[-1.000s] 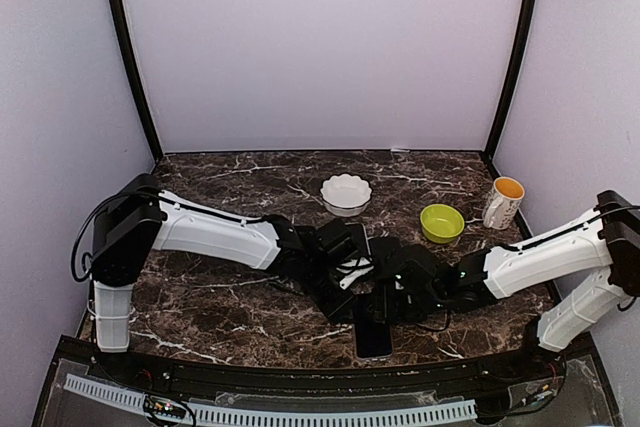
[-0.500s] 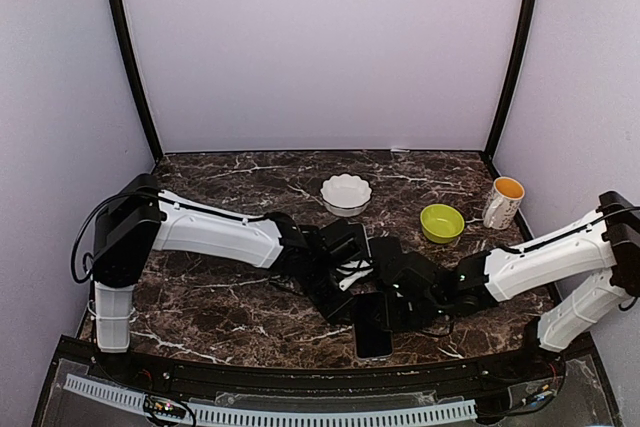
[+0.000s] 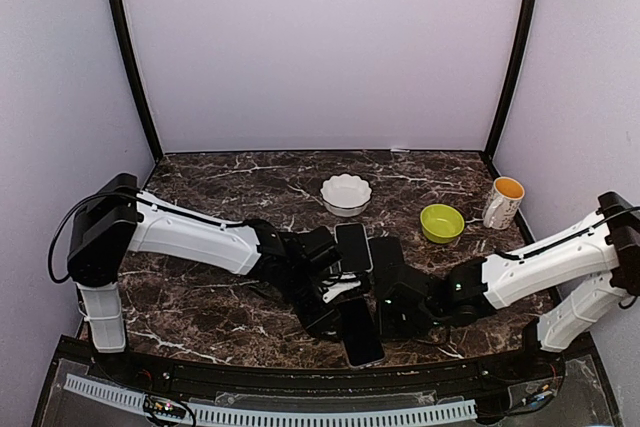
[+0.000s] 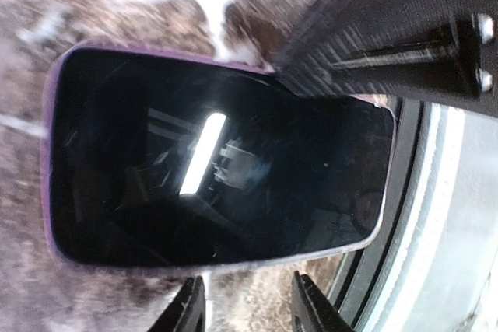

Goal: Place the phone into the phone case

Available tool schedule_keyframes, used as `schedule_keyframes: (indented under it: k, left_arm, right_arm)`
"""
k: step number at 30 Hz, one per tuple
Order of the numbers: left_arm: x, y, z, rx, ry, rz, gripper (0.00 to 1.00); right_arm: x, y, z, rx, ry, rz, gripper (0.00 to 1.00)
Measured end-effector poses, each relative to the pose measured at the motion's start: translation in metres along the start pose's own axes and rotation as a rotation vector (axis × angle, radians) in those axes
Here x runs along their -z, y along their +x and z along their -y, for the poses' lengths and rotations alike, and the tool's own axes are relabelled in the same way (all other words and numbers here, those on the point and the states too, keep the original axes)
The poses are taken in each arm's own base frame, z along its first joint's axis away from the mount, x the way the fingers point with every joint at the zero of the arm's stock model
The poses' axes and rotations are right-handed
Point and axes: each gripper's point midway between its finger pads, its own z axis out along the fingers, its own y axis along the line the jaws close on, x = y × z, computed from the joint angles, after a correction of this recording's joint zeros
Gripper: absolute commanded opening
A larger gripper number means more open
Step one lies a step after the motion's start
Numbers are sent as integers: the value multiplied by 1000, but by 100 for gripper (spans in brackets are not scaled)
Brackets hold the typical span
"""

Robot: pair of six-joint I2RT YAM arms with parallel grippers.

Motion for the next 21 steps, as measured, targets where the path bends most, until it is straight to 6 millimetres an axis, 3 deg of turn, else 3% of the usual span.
schedule_keyframes:
  k: [8,16,17,21]
  left_arm:
    - [-8,18,8,-3,69,-41,34]
    - [-6,18,7,-22,64,-37,34]
    - [-6,17,6,-25,57,-35,34]
    - [5,11,0,-24,24,-7,35]
  right_arm:
    - [-11,12,-10,7,59,18,0]
    - [0,24,-9,51,128,13,1]
    - [1,25,-9,61,138,0,6]
    - [14,27,-6,120,202,-45,51]
